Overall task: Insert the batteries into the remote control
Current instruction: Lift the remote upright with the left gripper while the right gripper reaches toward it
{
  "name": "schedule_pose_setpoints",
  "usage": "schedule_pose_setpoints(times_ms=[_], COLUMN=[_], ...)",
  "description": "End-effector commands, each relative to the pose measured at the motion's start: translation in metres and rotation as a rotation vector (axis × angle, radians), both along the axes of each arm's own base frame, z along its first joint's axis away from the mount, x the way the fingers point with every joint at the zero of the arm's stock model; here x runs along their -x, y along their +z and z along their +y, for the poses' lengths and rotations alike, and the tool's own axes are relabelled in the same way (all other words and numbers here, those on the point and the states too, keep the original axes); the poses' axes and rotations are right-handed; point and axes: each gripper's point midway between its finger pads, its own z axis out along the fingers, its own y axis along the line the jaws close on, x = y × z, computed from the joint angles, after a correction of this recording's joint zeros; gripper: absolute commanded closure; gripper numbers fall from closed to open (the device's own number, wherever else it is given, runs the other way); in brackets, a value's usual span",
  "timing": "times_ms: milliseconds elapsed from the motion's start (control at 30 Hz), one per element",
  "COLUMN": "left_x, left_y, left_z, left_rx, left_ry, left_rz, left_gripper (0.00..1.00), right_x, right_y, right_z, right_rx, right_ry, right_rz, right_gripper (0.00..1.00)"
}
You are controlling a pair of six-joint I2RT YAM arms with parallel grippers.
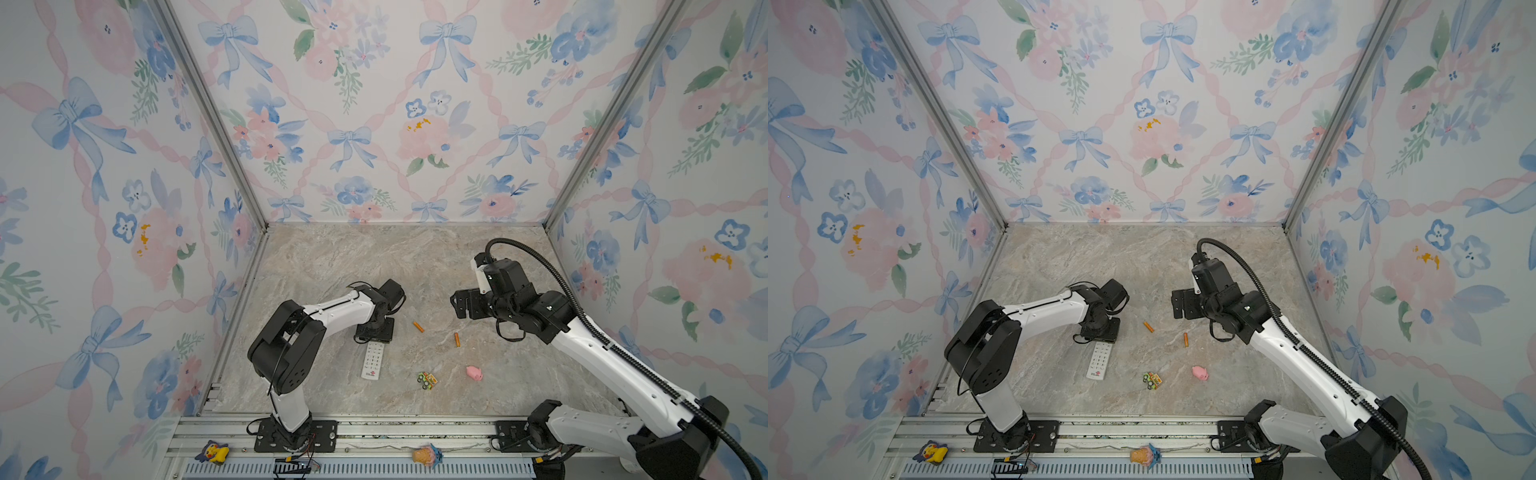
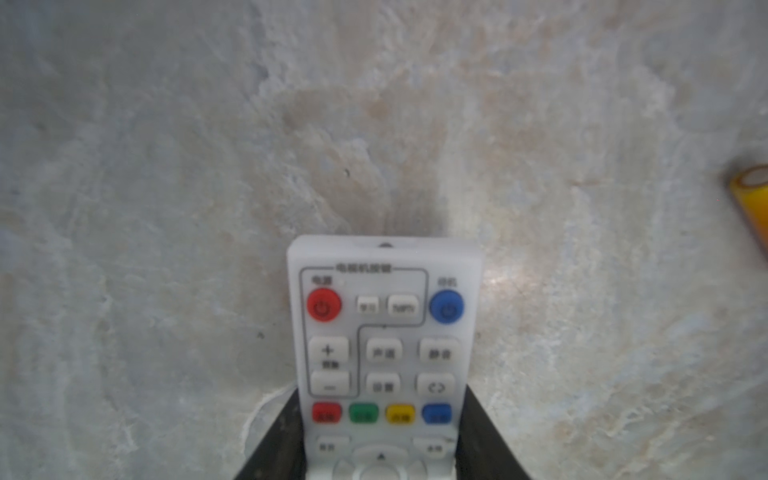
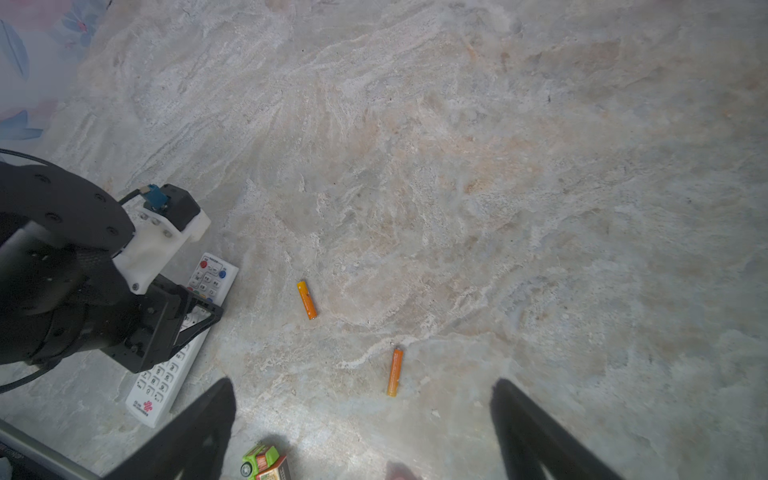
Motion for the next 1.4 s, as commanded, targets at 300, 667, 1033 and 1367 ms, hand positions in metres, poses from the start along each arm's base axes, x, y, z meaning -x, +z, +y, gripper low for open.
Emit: schedule_pose_setpoints(times_ms=[300,667,1033,1367], left_x=[-0.024,-0.043,-0.027,-0.009], left_y=[0.084,0.205,0.32,0.379], left_z=[-0.038,-0.052,-0.064,-0.069], left_rx=[0.257,0.594,0.966,1.126], left_ry=[-0.046,-0.15,-0.325,-0.45], left_rz=[-0.178,-0.395,-0.545,-0.582], left_gripper=[0.87,0.89,0.91,0.91], right_x=[0.021,0.044,0.058,0.059], right_y=[0.018,0.056,0.089,0.122], right_z=[0.012,0.055,0.092,0.107], right_rx=[-0.117,-0.4,-0.583,-0.696], right_ry=[0.134,0.36,0.559,0.658], right_rz=[-0.043,-0.05,-0.012,-0.062], right_gripper=[0.03,0.03,0.03,0.03])
